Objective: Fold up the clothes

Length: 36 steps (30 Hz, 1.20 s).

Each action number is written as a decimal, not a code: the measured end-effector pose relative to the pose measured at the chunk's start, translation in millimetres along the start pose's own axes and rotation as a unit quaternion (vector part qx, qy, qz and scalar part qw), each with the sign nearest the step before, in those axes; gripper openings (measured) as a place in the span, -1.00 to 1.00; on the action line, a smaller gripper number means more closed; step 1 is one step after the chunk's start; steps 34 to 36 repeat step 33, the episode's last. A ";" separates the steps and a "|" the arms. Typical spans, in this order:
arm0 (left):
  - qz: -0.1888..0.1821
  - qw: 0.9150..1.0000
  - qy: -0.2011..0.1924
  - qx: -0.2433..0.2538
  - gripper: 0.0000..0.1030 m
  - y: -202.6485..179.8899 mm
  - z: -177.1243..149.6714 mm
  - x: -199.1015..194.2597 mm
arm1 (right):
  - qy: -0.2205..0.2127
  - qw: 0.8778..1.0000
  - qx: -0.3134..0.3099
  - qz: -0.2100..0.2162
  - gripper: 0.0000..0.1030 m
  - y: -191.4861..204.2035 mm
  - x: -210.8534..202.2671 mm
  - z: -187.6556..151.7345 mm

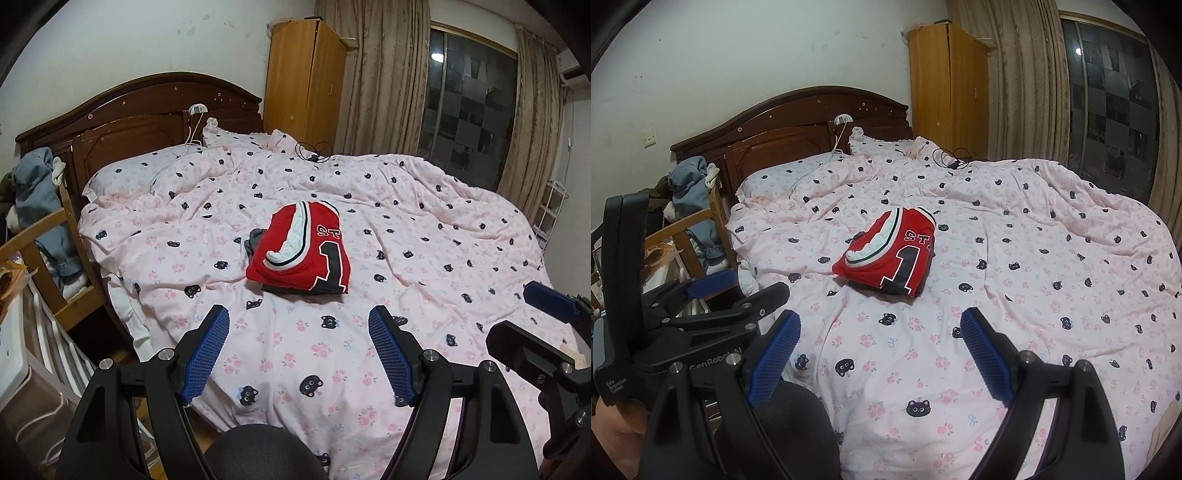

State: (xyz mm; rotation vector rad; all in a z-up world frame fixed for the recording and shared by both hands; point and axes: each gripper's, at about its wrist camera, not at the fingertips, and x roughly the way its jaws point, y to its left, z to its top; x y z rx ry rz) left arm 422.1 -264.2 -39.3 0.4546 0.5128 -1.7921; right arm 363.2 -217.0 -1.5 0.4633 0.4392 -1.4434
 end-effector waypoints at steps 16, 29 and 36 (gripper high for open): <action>-0.011 1.000 -0.002 -0.015 0.43 0.4 2.3 -9.0 | -0.005 1.000 0.002 0.007 0.75 -2.6 -14.4 -2.4; -0.014 1.000 -0.009 -0.007 0.43 -5.7 5.1 -17.3 | -0.008 1.000 -0.001 0.007 0.75 -0.1 -20.4 -1.2; -0.021 1.000 -0.009 -0.005 0.43 -7.0 6.3 -18.4 | -0.009 1.000 0.001 0.008 0.75 -1.0 -22.4 -0.9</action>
